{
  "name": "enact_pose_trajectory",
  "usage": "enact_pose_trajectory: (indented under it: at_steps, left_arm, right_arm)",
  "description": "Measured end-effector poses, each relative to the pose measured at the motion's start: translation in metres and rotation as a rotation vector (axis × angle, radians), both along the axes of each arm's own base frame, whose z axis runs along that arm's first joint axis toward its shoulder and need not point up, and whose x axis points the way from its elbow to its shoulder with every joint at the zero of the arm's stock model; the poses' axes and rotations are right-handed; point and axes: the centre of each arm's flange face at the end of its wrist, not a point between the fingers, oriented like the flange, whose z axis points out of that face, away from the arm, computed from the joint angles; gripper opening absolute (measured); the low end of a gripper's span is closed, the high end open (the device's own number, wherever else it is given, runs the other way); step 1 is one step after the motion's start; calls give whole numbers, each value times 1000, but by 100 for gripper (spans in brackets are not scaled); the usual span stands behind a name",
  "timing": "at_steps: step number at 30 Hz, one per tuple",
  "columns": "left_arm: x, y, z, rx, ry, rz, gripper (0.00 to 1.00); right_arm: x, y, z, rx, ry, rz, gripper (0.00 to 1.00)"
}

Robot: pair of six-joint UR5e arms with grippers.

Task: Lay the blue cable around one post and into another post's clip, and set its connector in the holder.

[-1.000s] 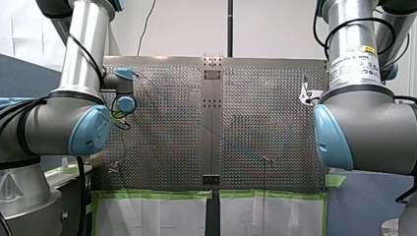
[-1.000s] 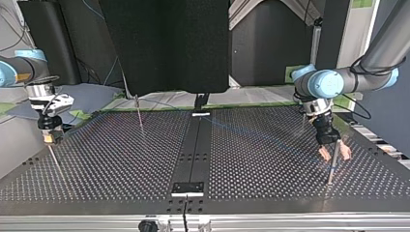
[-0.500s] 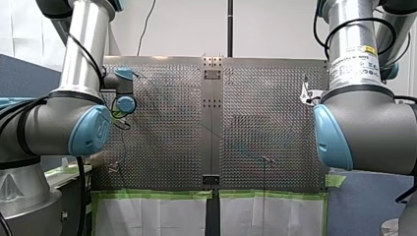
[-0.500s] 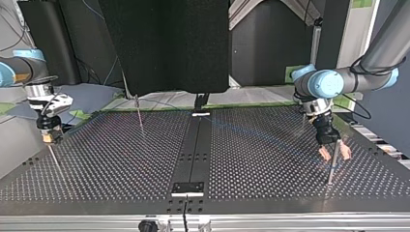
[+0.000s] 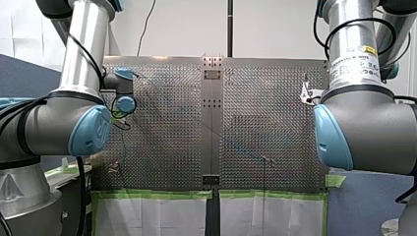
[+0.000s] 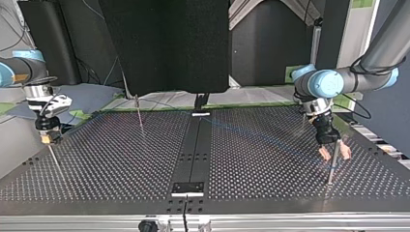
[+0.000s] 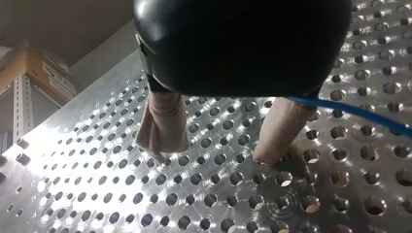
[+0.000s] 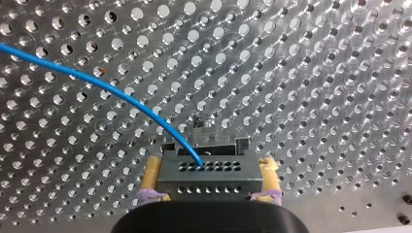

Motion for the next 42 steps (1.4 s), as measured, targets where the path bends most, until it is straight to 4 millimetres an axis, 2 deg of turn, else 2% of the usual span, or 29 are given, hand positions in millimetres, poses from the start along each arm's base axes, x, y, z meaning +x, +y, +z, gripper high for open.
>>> enact_pose_trajectory:
  at_steps: [42]
  left_arm:
    - [0,1,0,0,-1,2,100]
  right_arm:
    - [0,-3,-3,-26,21,25,0]
